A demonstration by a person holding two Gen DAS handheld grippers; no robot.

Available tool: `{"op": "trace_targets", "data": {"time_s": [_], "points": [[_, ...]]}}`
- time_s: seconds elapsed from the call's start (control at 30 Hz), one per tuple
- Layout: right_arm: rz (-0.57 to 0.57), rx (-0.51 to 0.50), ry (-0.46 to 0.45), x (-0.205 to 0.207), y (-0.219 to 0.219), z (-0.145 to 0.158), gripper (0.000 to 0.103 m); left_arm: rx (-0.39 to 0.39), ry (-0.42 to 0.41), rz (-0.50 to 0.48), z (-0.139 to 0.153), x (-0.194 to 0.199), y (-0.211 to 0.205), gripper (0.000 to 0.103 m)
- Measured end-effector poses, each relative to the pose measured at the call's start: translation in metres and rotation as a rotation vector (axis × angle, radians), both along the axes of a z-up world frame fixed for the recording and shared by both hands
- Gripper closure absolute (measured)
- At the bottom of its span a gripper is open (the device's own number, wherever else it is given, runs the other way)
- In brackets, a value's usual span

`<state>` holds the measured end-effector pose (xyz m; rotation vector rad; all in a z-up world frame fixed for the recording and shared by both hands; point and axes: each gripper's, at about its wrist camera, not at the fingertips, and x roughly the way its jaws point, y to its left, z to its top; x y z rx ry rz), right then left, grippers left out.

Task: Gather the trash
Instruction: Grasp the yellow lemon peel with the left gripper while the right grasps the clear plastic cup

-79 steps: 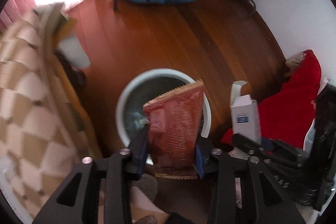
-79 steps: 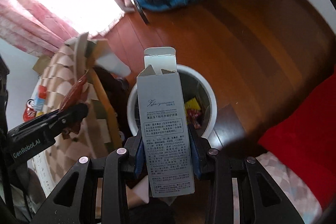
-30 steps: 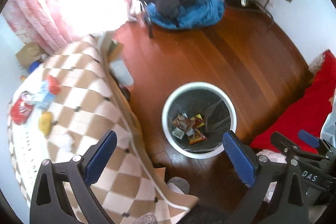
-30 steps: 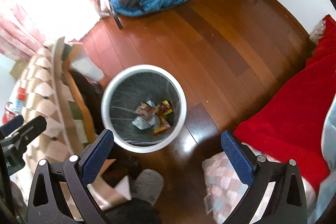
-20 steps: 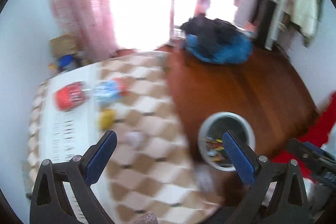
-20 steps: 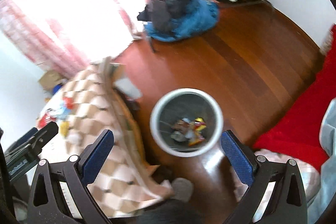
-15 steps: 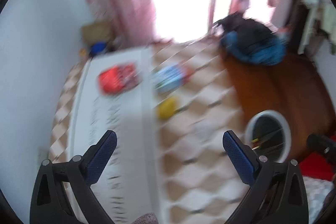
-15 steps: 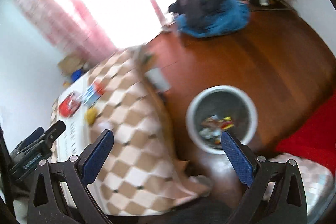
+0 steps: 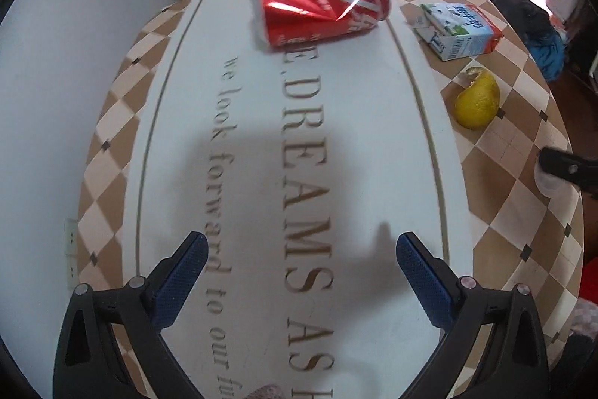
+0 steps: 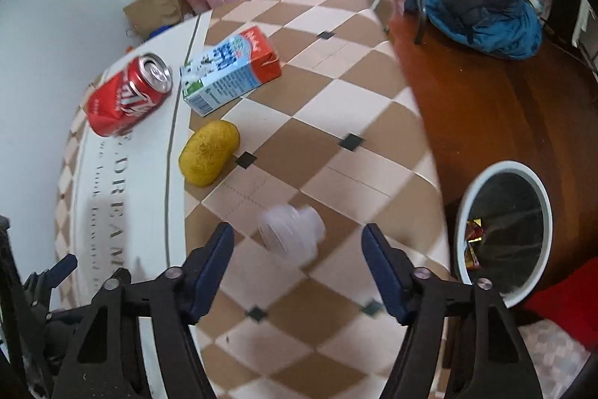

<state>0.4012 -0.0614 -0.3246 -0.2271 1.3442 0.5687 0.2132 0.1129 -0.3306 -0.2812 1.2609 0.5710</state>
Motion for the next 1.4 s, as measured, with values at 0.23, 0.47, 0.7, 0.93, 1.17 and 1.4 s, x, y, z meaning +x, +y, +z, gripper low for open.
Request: {"op": "trace_targets", "data": {"time_s": [0.23, 0.47, 0.7, 0.93, 1.17, 1.4], "points": [[-0.007, 0.023, 0.035, 0.005, 0.001, -0.017, 0.059, 0.051, -0.064, -0.189, 0.016, 0.050, -0.030, 0.001], [-0.113, -0.001, 0.012, 0.041, -0.038, -0.014, 0.058, 0.016, -0.075, -0.367, 0.011, 0.110, -0.054, 0.046], [-0.134, -0.006, 0.022, 0.065, -0.050, -0.017, 0.058, -0.074, -0.047, -0.387, 0.004, 0.132, -0.064, 0.046], [-0.114, -0.019, 0.013, 0.067, -0.043, -0.018, 0.058, -0.063, -0.040, -0.376, 0.004, 0.136, -0.067, 0.071], [-0.113, -0.027, 0.008, 0.063, -0.043, -0.016, 0.058, -0.053, -0.062, -0.301, 0.008, 0.128, -0.062, 0.078], [-0.095, -0.028, -0.003, 0.042, -0.039, -0.013, 0.058, -0.065, -0.120, -0.132, 0.025, 0.083, -0.052, 0.078]]}}
